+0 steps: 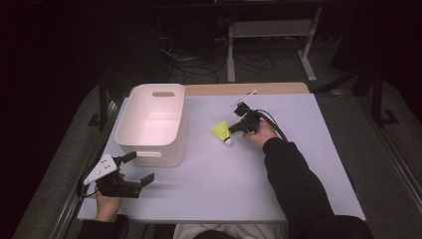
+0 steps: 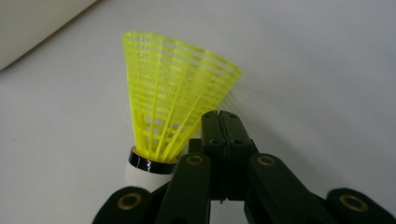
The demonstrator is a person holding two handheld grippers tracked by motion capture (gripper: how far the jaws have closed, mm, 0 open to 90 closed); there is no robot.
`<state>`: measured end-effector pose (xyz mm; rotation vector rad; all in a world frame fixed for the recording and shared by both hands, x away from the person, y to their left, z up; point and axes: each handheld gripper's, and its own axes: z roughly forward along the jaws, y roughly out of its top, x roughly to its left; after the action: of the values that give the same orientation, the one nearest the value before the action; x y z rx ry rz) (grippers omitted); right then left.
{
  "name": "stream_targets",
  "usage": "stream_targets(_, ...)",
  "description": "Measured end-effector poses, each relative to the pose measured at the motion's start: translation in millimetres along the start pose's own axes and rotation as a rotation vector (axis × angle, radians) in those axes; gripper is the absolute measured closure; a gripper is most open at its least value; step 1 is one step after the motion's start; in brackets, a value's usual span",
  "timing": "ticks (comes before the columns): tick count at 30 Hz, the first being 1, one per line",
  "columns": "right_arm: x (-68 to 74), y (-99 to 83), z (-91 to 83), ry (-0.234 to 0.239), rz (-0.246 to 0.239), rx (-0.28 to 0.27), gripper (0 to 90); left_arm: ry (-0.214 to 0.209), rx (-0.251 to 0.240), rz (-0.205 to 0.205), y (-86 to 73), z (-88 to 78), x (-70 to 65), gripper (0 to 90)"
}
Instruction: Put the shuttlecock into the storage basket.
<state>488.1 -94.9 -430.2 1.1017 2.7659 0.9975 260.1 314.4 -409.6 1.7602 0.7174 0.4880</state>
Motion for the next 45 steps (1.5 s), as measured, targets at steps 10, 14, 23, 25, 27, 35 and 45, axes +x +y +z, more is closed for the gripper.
stream_targets(10, 6.6, 3.2, -2.5, 0.002, -0.018, -0.011, 88.4, 0.000, -0.001, -0.001, 0.0, -0.1, 0.0, 0.0)
stream_targets(14, 7.0, 3.4, -7.3, 0.000, -0.021, -0.019, 88.5, 0.000, 0.000, -0.001, 0.0, 0.0, 0.0, 0.0)
stream_targets(23, 16.3, 5.7, -20.5, 0.008, -0.045, -0.047, 88.4, 0.000, 0.000, -0.001, 0.0, 0.0, 0.0, 0.0)
stream_targets(25, 19.6, 6.6, -23.9, 0.012, -0.056, -0.055, 88.4, 0.000, 0.000, -0.001, 0.0, 0.0, 0.1, 0.0)
stream_targets(27, 22.2, 7.2, -26.6, 0.013, -0.065, -0.063, 88.4, 0.000, 0.000, -0.001, 0.0, 0.1, 0.0, 0.0)
stream_targets(35, 30.8, 6.7, -37.8, 0.018, -0.087, -0.085, 86.7, -0.001, 0.000, -0.001, 0.0, 0.1, -0.1, 0.0)
stream_targets(45, 35.6, 5.6, -45.8, 0.016, -0.089, -0.098, 58.9, 0.000, -0.001, -0.003, 0.1, 0.1, 0.0, 0.0)
